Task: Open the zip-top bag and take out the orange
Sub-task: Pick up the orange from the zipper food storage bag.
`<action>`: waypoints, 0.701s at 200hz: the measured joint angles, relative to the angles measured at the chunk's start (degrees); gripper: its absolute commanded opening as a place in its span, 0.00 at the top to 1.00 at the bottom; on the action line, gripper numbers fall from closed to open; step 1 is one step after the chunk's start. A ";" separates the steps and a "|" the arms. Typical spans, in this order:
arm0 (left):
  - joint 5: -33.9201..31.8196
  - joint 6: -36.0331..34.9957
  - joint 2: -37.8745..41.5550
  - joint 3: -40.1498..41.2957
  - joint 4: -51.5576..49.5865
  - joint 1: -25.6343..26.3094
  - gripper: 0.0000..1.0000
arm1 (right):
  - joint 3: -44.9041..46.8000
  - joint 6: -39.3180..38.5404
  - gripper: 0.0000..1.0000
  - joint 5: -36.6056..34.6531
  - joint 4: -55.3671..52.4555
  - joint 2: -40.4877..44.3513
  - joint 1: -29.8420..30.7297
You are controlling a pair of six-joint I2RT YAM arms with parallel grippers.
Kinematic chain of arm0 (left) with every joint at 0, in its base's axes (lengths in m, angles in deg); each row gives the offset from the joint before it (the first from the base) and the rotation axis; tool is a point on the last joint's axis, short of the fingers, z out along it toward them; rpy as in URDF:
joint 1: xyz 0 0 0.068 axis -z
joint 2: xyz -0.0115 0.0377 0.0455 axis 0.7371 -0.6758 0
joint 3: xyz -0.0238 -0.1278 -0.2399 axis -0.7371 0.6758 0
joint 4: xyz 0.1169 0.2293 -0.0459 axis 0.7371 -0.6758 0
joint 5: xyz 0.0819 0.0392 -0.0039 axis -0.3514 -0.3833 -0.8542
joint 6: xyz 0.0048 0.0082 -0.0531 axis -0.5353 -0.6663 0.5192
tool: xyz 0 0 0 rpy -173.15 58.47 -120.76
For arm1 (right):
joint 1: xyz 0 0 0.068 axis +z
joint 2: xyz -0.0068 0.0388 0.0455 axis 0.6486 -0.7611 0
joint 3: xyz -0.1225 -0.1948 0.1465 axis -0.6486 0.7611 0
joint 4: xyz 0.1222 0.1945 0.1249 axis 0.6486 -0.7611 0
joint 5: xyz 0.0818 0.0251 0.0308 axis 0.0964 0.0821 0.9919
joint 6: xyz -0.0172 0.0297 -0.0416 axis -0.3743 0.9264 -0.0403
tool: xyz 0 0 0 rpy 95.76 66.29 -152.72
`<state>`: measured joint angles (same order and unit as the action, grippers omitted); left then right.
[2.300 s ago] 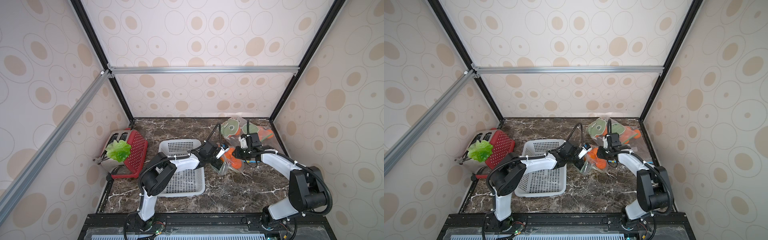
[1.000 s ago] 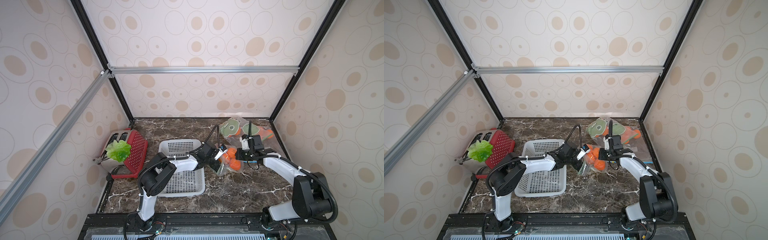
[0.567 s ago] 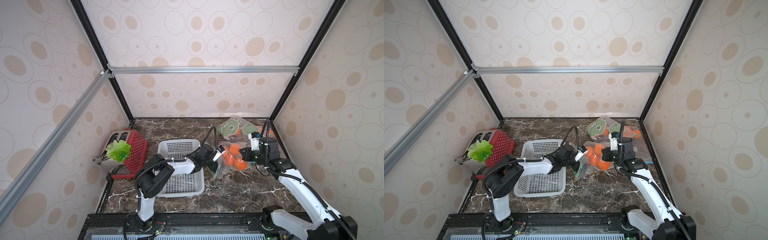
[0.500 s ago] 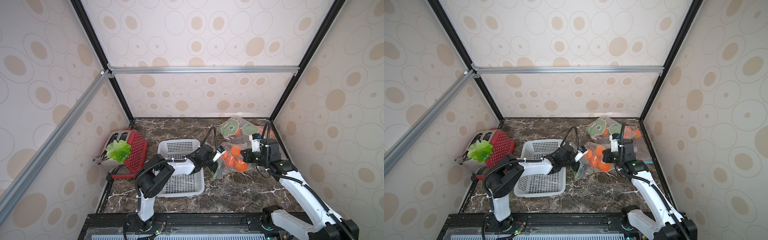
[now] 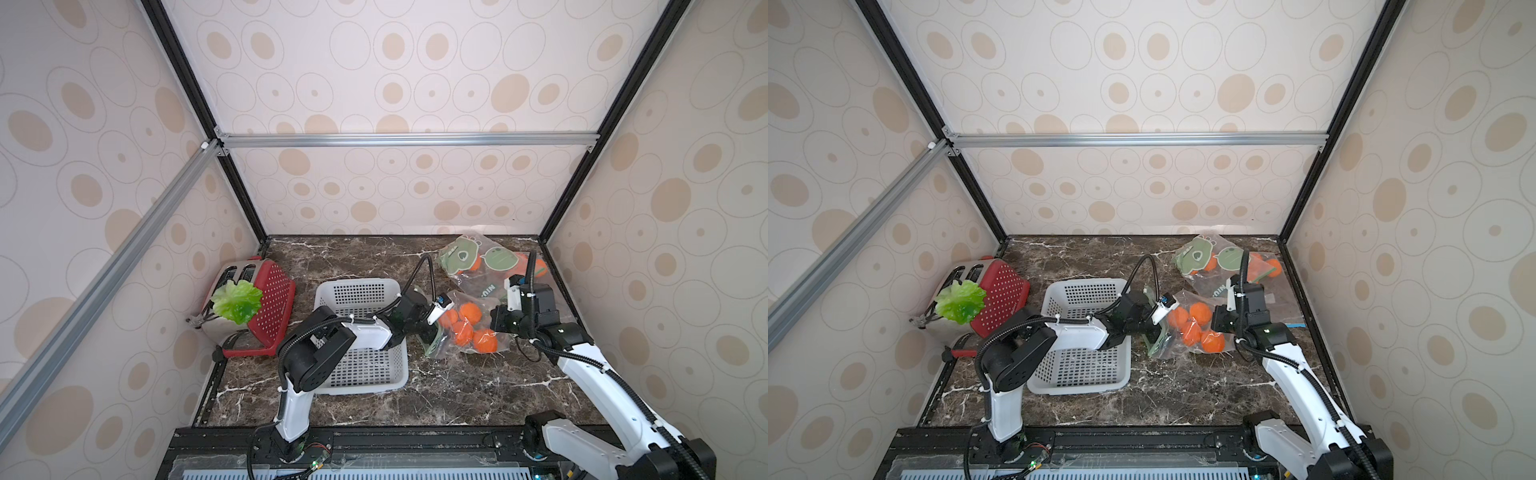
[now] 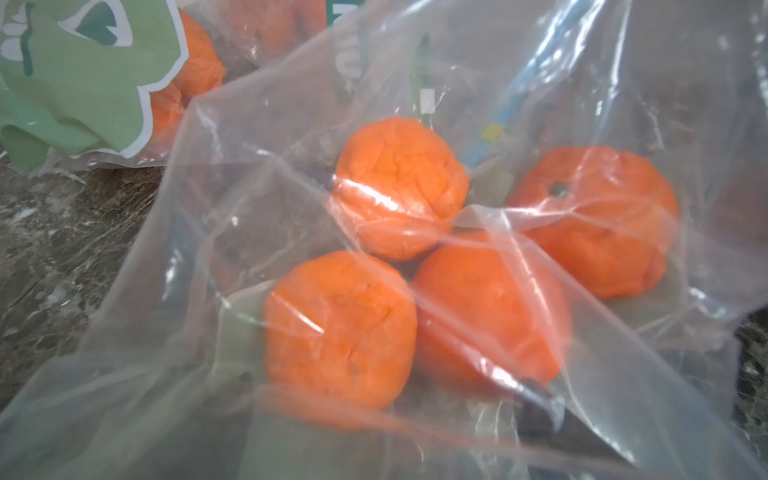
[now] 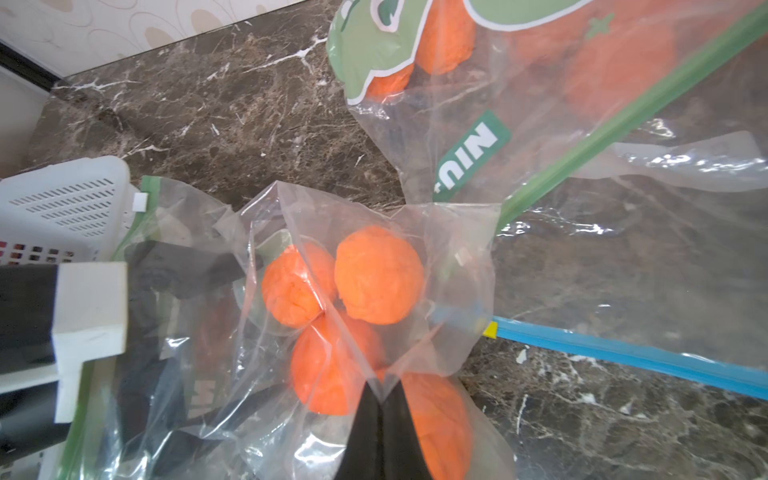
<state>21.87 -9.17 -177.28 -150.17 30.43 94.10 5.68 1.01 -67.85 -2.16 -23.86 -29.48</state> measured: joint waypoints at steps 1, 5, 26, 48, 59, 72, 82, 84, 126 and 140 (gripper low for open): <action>-0.09 0.00 0.00 0.00 -0.04 0.00 0.01 | 0.00 0.00 1.00 -0.07 -0.02 0.00 0.00; -0.66 -0.04 0.00 -0.07 -0.28 0.00 0.01 | 0.02 0.00 1.00 -0.61 -0.24 0.11 -0.07; -2.64 -0.61 0.00 -0.28 -1.44 0.00 0.01 | 0.02 0.04 1.00 -2.80 -1.25 1.20 -0.22; -3.23 -1.07 0.00 -0.28 -2.19 0.00 0.01 | 0.04 0.33 1.00 -3.45 -2.12 3.50 -0.22; -3.13 -1.29 0.00 -0.31 -2.82 0.00 0.01 | 0.04 0.48 1.00 -3.41 -2.43 4.87 -0.22; -2.84 -1.51 -0.02 -0.55 -4.00 -0.02 0.01 | 0.04 0.44 1.00 -3.43 -2.51 5.92 -0.26; -2.40 -1.64 -0.02 -0.63 -4.57 -0.02 0.01 | 0.04 0.39 1.00 -3.48 -2.54 5.97 -0.33; -2.34 -1.66 -0.02 -0.63 -4.59 -0.02 0.01 | 0.02 0.39 1.00 -3.48 -2.56 5.92 -0.33; -1.11 -1.95 -0.13 -0.37 -2.25 -0.02 0.01 | -0.15 0.46 1.00 -1.33 -4.20 5.99 -0.48; -0.48 -1.97 -0.76 -0.37 -0.57 -0.02 0.01 | -0.17 0.44 1.00 -1.16 -4.22 6.40 -0.50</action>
<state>21.39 -11.14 -178.04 -150.54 29.87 94.07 5.51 1.45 -69.01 -6.38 -17.46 -29.98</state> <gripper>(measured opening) 0.992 0.042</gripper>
